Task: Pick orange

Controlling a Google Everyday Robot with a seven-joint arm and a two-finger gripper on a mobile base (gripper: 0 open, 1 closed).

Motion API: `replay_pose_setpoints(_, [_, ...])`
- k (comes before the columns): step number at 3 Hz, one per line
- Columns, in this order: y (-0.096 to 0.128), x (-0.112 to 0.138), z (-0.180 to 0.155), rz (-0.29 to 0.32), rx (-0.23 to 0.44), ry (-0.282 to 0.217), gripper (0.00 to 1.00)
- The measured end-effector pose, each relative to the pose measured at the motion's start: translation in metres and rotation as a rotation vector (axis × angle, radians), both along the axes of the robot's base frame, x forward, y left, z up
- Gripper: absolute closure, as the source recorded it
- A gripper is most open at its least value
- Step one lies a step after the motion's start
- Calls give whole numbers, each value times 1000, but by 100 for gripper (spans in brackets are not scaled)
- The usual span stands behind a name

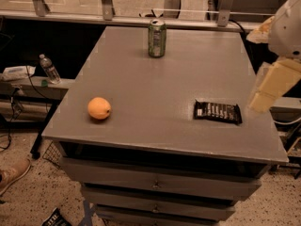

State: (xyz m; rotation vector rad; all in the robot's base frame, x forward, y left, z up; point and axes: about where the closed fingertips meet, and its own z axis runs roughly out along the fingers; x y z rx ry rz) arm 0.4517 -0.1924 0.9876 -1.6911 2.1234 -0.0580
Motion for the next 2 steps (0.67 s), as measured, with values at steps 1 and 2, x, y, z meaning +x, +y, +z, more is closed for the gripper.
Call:
replay_pose_setpoints(1, [58,22,3,102,116,-46,0])
replay_pose_setpoints(2, [133,33,8,228,237,-76,0])
